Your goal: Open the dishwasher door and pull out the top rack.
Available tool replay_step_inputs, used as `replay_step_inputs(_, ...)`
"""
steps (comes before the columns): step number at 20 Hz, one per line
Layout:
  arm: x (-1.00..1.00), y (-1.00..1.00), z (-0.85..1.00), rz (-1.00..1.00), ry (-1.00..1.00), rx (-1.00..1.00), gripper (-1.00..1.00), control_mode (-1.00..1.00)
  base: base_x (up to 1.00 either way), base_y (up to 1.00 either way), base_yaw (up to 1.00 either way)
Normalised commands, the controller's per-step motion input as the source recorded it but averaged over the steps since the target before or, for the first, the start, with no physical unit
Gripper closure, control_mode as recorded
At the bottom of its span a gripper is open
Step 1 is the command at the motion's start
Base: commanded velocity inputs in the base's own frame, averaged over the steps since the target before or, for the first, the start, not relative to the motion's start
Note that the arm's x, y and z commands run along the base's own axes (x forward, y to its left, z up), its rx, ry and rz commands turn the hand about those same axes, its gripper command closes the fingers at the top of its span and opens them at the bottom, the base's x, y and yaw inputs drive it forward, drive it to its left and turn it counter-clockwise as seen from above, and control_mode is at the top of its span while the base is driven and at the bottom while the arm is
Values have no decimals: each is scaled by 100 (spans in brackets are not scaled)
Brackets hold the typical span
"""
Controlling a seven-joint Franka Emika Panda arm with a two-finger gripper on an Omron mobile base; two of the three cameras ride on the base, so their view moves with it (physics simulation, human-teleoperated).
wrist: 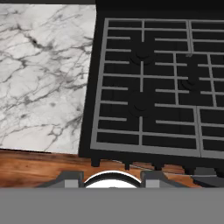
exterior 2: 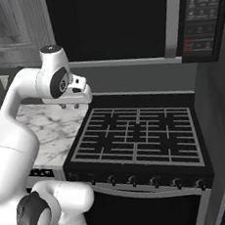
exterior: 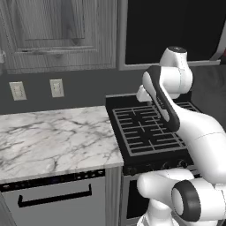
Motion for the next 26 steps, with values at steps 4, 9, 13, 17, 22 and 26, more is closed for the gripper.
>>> replay_step_inputs(4, 0, 0, 0, 0, 0, 0, -100, 100, 0, 0, 0)
replay_step_inputs(9, 0, 0, 0, 0, 0, 0, -100, 100, 0, 0, 0)
replay_step_inputs(13, 0, 0, 0, 0, 0, 0, -100, 100, 0, -2, 0)
replay_step_inputs(17, 0, 0, 0, 0, 0, 0, -100, 100, -23, -21, 20)
replay_step_inputs(22, 0, 0, 0, 0, 0, 0, -100, 100, -48, -12, 41)
replay_step_inputs(26, 0, 0, 0, 0, 0, 0, -100, 100, -36, -4, 50)
